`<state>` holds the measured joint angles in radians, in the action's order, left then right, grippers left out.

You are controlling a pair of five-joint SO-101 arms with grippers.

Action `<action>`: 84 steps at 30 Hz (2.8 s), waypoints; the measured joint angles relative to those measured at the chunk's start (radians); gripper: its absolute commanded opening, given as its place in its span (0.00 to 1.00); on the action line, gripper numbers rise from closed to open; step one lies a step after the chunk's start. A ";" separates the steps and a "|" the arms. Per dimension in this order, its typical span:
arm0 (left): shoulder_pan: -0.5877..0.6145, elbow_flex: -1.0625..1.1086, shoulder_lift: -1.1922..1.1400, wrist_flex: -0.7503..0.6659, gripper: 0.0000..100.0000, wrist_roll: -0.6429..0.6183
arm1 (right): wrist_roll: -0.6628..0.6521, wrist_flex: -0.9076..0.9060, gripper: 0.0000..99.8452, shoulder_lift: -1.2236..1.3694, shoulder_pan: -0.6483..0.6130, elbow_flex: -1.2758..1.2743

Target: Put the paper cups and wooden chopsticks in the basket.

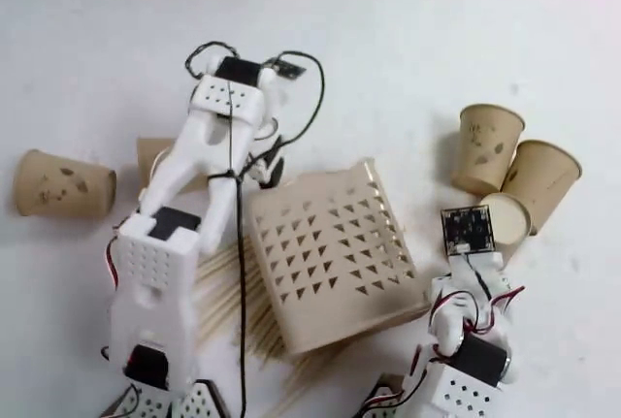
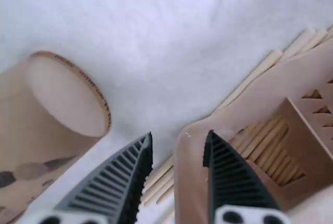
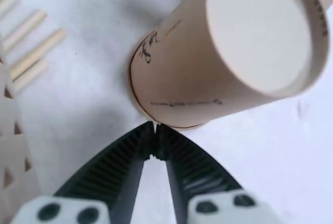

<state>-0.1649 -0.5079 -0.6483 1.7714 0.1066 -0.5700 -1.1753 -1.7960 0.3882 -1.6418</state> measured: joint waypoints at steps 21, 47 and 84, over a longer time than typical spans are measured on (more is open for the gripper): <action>0.083 0.129 0.339 0.002 0.15 0.051 | 0.000 0.008 0.02 0.000 0.000 -0.003; -0.069 0.374 0.571 0.006 0.29 0.264 | 0.000 0.008 0.02 0.000 0.000 -0.003; -0.044 0.606 0.554 -0.325 0.29 0.376 | 0.000 0.008 0.02 0.000 0.000 -0.009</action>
<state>-0.2094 0.0982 -0.0944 1.4461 0.4826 -0.5700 -1.1676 -1.7960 0.3882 -1.6510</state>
